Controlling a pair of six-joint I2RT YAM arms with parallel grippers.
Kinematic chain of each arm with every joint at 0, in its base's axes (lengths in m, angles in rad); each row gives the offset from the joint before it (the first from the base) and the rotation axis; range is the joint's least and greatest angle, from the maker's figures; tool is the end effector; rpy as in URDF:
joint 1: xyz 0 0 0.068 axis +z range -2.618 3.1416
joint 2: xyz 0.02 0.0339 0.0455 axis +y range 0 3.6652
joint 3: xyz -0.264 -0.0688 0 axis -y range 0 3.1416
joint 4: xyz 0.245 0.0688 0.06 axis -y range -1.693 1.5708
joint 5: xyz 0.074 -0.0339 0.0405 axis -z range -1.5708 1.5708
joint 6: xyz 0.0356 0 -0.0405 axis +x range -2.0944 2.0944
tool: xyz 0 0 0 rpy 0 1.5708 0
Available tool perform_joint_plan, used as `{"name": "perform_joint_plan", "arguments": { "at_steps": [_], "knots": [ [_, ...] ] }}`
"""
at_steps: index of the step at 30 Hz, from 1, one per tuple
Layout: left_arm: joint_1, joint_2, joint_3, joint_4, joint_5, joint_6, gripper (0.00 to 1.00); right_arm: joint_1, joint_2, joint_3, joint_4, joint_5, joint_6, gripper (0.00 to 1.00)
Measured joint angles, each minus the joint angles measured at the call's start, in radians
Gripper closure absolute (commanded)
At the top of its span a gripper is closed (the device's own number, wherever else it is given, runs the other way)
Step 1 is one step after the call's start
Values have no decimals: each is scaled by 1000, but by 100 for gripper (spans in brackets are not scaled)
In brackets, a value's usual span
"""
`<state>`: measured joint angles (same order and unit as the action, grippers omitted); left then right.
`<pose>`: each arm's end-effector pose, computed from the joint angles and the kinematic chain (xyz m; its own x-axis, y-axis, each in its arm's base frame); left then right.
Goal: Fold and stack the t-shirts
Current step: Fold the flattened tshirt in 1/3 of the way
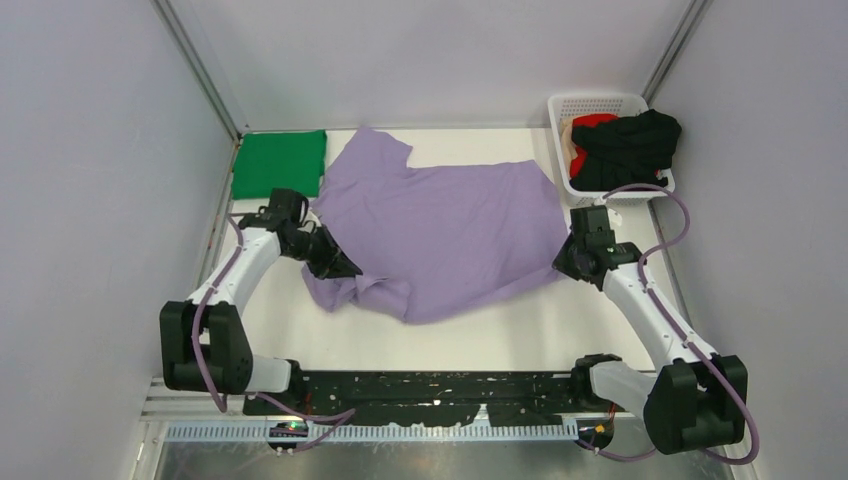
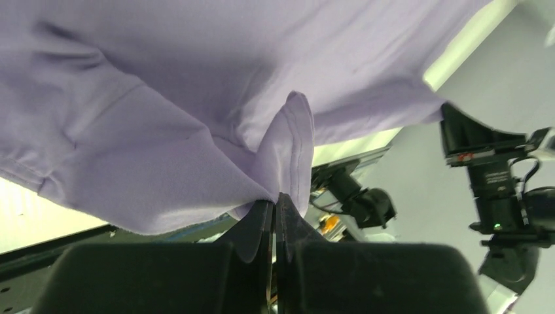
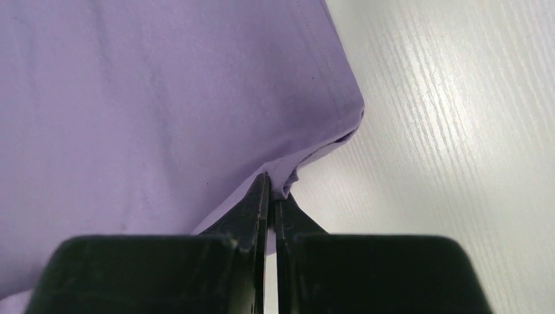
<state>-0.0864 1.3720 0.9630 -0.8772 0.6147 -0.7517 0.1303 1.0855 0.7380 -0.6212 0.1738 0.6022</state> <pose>0.2428 -0.0416 0.2310 -0.8568 -0.4857 0.1729 -0.4836 0.6409 -0.5961 0.2084 0.0211 0.2301 -0.6909 0.4722 -0.5475 0.4375 0.8759 0.2034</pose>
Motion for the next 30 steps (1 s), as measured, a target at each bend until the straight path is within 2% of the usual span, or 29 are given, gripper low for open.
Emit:
{"name": "perform_joint_plan", "arguments": {
  "at_steps": [7, 11, 20, 30],
  "knots": [
    [70, 28, 5, 154, 21, -92, 100, -32, 42, 47, 3, 4, -11, 95],
    [76, 87, 86, 196, 26, -108, 100, -46, 64, 74, 11, 3, -25, 95],
    [127, 180, 211, 216, 24, -86, 100, -56, 110, 126, 39, 3, -53, 95],
    [135, 294, 338, 222, 21, -70, 100, -63, 253, 202, 75, 2, -56, 95]
  ]
}}
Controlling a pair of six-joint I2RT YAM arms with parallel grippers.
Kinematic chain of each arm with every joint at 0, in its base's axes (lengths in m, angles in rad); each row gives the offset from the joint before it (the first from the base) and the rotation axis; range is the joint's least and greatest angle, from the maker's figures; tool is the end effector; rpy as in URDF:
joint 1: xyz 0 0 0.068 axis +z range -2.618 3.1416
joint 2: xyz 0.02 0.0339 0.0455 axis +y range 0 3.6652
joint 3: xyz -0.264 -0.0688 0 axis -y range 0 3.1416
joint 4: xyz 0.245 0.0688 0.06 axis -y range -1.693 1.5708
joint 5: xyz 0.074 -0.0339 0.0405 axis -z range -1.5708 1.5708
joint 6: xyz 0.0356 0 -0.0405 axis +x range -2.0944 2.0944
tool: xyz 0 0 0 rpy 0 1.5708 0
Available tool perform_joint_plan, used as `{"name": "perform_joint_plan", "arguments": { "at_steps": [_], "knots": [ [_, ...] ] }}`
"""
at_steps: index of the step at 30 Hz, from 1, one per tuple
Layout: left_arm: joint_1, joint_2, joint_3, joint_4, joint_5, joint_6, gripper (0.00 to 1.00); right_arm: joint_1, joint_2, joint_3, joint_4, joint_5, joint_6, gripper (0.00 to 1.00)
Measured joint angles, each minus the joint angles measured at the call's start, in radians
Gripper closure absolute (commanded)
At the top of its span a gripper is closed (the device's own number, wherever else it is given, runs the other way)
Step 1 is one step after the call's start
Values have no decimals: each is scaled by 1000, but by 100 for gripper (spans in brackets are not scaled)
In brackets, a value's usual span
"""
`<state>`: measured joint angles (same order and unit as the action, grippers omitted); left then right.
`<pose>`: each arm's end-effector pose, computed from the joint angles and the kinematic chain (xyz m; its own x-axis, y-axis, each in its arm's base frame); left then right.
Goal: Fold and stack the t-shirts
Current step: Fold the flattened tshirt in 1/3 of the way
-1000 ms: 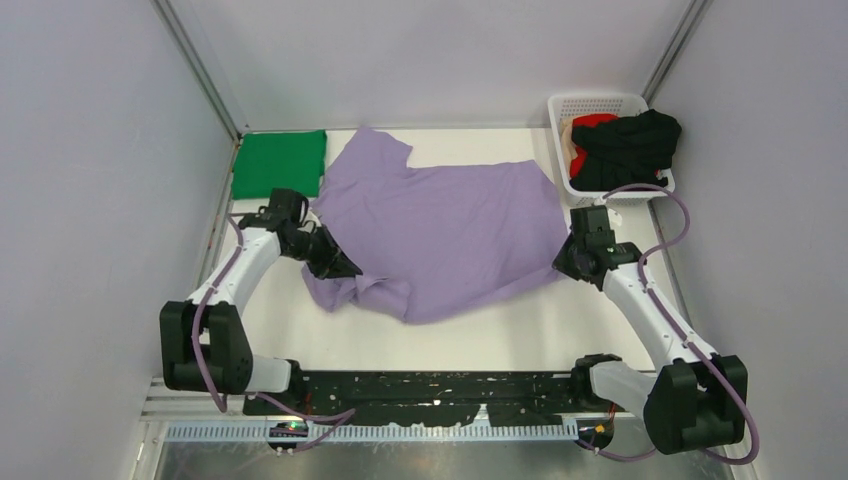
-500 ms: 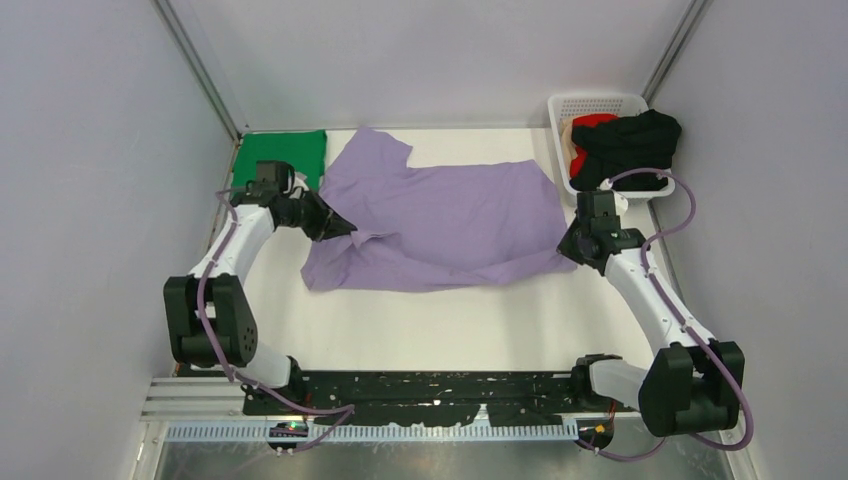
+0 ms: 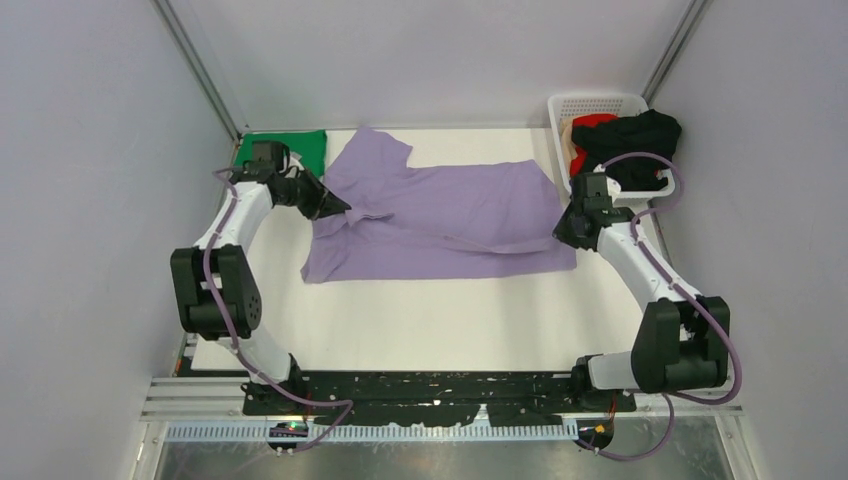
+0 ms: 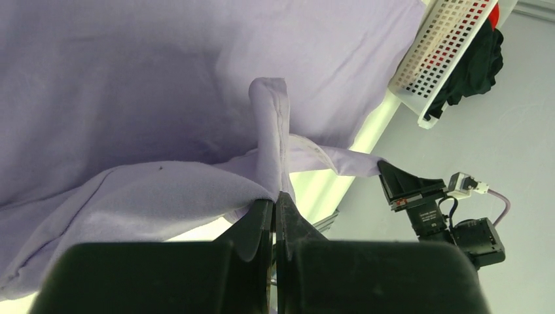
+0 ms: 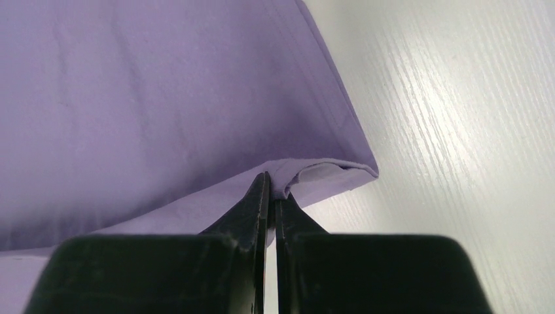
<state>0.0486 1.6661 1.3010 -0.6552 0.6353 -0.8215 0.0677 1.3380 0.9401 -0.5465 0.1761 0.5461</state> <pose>0.3497 -0.0041 0.2574 -0.7782 -0.6279 0.0140 -0.4387 0.5275 -0.7275 0.2719 0.0122 0.2424 -0.6721 0.4669 -0.5747 0.4504 0.8738 0.1832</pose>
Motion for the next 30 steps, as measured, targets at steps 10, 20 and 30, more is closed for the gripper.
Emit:
{"name": "perform_joint_plan", "arguments": {
  "at_steps": [10, 20, 30],
  "knots": [
    [7, 225, 197, -21, -26, 53, 31, -9, 201, 142, 40, 10, 14, 79],
    [69, 505, 681, -127, -162, 26, 0, -18, 317, 270, 68, 6, 50, 6],
    [-141, 89, 149, -69, -250, 164, 0, 62, 93, 28, 112, -31, -24, 1]
  ]
}}
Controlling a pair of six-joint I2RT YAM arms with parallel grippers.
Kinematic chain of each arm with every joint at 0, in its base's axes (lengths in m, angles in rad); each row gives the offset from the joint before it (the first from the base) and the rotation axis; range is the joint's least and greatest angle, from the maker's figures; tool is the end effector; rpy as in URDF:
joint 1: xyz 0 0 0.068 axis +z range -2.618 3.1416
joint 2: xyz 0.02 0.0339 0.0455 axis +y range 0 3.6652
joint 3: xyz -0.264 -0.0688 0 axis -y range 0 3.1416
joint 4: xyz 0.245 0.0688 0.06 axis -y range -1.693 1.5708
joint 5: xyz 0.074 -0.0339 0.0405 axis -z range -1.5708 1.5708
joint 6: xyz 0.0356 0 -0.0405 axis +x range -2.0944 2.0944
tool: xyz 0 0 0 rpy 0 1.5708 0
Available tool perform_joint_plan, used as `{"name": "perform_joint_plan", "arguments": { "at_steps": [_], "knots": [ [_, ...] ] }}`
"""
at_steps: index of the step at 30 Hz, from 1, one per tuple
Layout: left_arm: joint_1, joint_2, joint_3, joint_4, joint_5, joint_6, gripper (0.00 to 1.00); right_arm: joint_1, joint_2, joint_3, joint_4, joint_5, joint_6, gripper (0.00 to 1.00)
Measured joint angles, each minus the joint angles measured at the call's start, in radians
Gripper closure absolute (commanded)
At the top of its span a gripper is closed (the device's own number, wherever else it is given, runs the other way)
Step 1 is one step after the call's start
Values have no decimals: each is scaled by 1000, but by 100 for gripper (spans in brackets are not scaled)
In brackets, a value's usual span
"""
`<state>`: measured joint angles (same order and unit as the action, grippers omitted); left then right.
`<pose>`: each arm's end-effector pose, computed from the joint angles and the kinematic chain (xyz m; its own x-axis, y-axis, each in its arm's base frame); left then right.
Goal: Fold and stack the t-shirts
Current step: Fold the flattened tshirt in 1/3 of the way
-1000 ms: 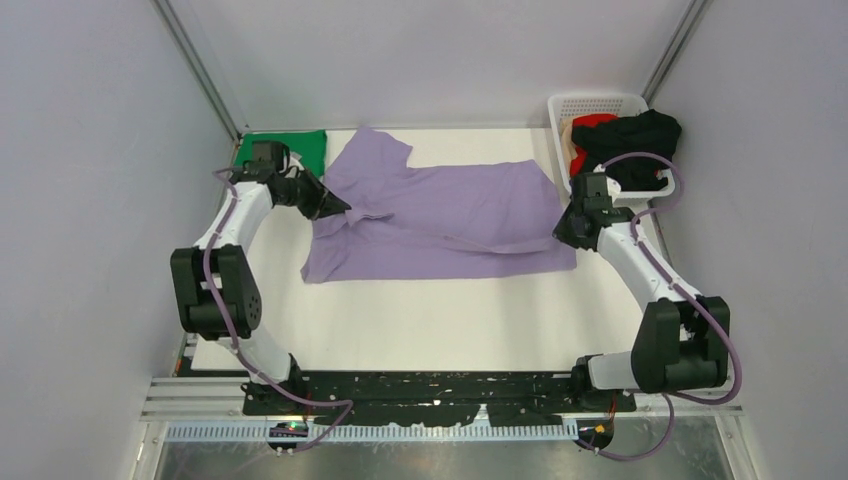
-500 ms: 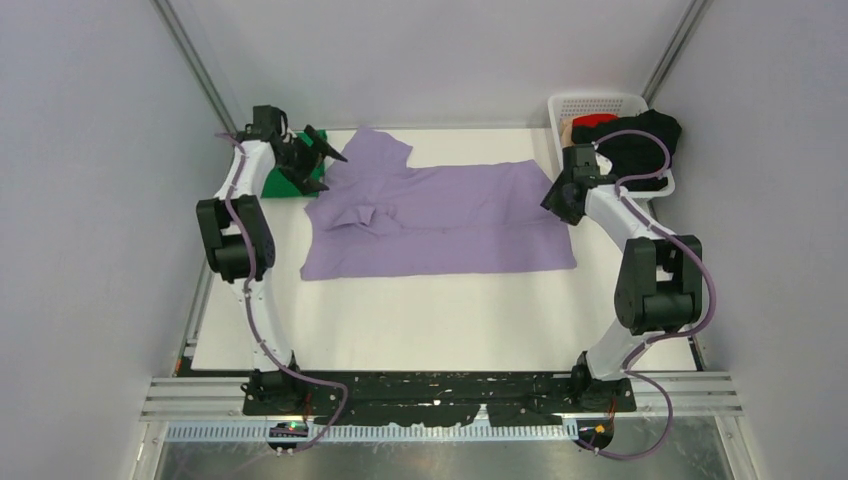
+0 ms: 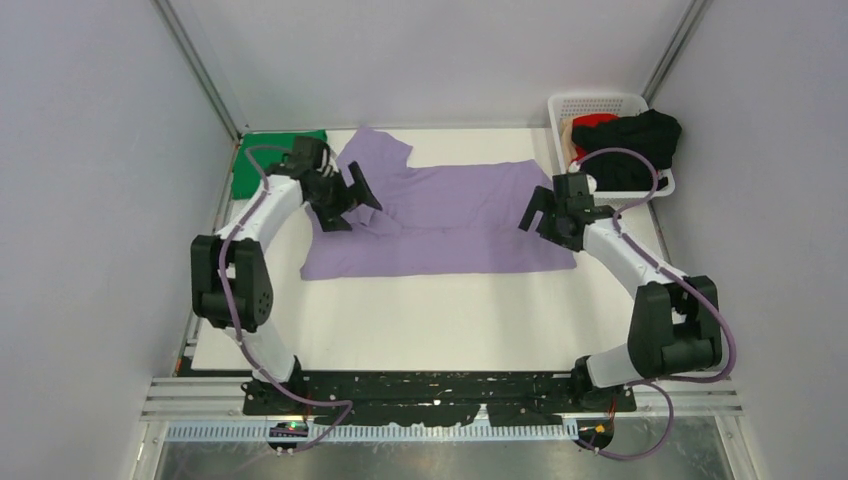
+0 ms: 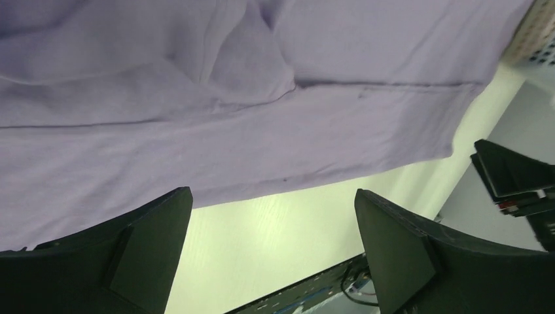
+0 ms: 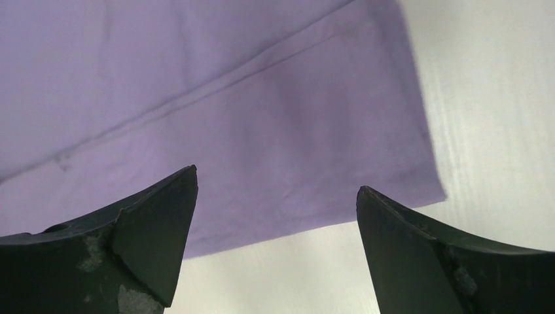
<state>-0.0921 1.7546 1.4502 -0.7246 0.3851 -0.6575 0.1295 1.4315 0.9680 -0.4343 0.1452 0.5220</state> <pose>0.3723 -0.0478 0.2652 -0.8453 -0.4907 -0.2115 -0.3013 0.7645 -0.5699 0.2956 0.0333 0.2337 -0.6913 0.4075 -0.5967 0.3534 0.9110 0.2127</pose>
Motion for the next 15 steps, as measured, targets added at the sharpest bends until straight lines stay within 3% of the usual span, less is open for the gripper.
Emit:
{"name": "perform_joint_plan", "arguments": {
  "at_steps": [3, 10, 15],
  "knots": [
    [-61, 18, -96, 34, 17, 22, 0, 48, 37, -26, 33, -58, -32, 1],
    [-43, 174, -151, 94, 20, 33, 0, 75, 230, -14, 119, -146, -51, 5],
    [-36, 146, -196, 141, 35, 34, 0, 76, 233, -14, 123, -165, -50, 5]
  ]
}}
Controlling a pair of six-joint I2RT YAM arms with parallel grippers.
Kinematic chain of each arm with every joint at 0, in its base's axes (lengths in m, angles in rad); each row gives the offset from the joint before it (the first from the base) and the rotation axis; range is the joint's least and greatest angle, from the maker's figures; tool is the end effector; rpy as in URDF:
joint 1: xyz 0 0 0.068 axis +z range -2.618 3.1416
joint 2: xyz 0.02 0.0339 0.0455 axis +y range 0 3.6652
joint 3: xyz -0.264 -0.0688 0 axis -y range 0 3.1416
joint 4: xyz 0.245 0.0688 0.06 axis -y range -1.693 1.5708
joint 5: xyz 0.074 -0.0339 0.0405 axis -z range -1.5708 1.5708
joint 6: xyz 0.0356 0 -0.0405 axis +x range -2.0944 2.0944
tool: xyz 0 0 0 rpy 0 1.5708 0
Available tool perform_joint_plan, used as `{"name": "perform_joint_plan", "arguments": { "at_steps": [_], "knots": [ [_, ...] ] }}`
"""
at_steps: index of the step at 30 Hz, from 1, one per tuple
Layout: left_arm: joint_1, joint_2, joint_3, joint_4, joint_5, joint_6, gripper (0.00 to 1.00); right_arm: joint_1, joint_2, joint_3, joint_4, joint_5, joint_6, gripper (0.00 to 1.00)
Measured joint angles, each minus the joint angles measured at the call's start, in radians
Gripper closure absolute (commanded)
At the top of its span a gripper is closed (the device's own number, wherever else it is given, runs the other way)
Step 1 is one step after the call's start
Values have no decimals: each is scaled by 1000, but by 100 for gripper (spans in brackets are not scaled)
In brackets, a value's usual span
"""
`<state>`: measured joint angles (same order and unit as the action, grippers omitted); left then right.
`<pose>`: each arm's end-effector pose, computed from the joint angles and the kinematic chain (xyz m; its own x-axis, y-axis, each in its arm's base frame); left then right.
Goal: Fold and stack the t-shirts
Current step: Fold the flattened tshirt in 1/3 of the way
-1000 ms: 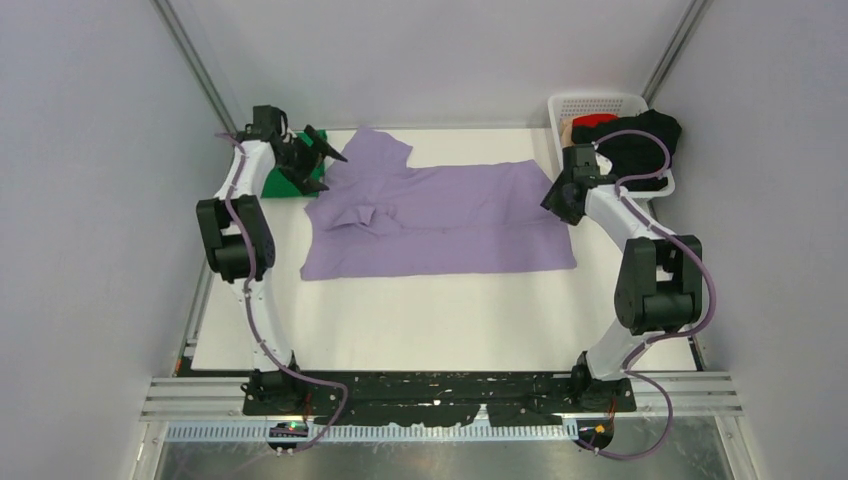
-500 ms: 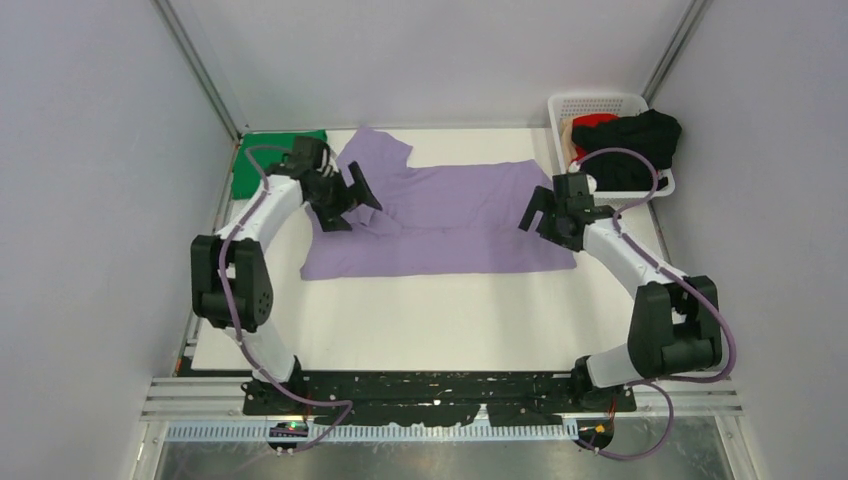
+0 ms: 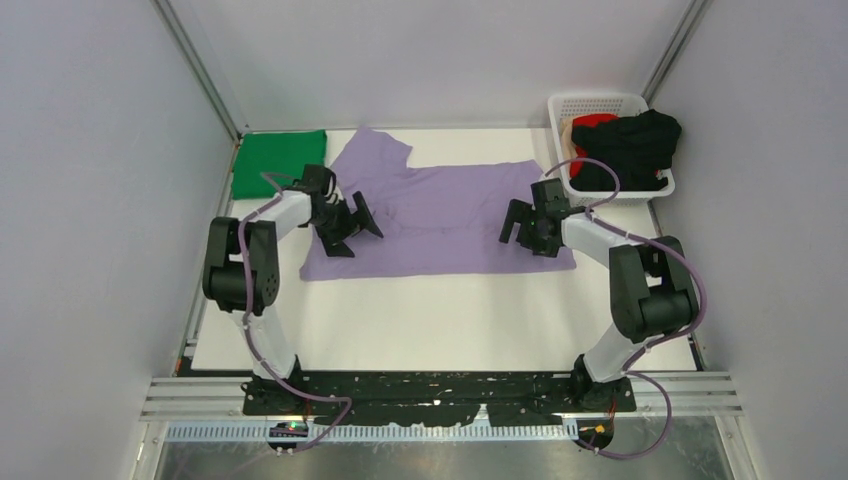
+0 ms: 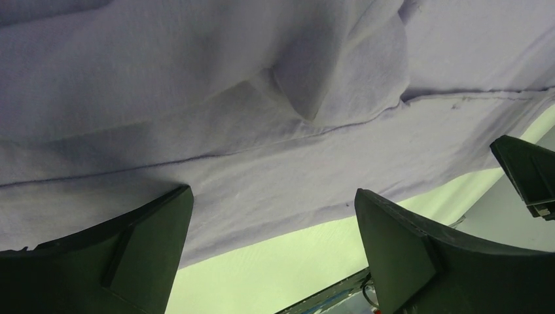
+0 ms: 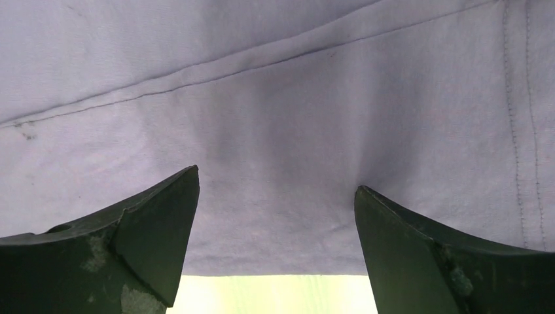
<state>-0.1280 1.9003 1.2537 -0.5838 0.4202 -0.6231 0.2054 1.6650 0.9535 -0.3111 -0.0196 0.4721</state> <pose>0.3678 -0.0620 0.1632 -0.9061 -0.4206 -0.0467 -0.3412 0.7915 -0.5071 0.3197 0.0673 0.1683 -0.8414 0.2891 -0.4565 0.1894 0.9490 0.2519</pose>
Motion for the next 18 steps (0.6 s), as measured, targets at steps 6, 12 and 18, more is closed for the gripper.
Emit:
{"name": "perform_joint_plan", "arguments": {
  "at_steps": [6, 12, 18],
  "knots": [
    [-26, -165, -223, 83, -10, 0, 0, -3, -100, -107, -6, -29, -10, 5],
    [-66, -372, -468, 158, 6, -29, 0, -2, -239, -217, -123, -31, -25, 4],
    [-165, -568, -643, 174, 3, -82, 0, -2, -381, -309, -273, -19, 1, 5]
  ]
}}
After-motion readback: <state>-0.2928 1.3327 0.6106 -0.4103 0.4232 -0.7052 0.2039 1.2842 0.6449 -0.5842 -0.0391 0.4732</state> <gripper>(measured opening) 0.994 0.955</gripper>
